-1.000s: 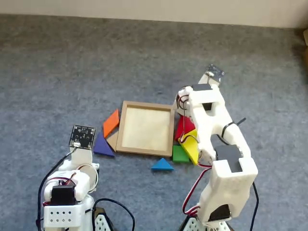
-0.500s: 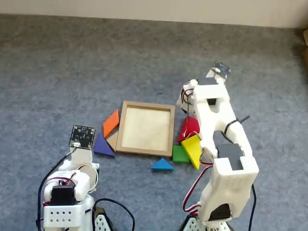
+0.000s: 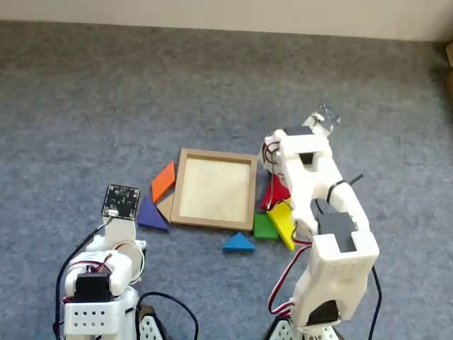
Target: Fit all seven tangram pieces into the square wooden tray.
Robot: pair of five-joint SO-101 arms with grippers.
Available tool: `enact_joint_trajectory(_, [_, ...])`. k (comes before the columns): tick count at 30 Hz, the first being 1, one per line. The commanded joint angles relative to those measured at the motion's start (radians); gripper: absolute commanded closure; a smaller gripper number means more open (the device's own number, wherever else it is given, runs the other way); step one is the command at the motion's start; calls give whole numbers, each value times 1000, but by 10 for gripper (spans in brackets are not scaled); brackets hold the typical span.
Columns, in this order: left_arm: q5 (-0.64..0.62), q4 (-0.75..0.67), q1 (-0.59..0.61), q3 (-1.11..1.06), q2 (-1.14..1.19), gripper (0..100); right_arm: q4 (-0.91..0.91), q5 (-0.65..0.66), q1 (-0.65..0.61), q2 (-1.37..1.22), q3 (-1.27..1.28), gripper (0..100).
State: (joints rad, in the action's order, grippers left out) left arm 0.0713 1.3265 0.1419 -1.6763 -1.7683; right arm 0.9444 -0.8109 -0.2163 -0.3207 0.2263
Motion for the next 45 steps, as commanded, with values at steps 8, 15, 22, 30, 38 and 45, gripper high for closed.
enact_joint_trajectory(8, [-5,6,-18,-19,-51,995,-64,-6,-10,54,15,656])
enact_joint_trajectory(15, [-5,6,-18,-19,-51,995,-87,-6,-8,54,22,665])
enact_joint_trajectory(22, [-5,6,-18,-19,-51,995,-87,3,5,56,16,761])
enact_joint_trajectory(30, [-5,6,-18,-19,-51,995,-87,120,35,62,15,764])
enact_joint_trajectory(38, [-5,6,-18,-19,-51,995,-87,232,38,74,12,764])
enact_joint_trajectory(45, [-5,6,-18,-19,-51,995,-88,247,36,203,19,764])
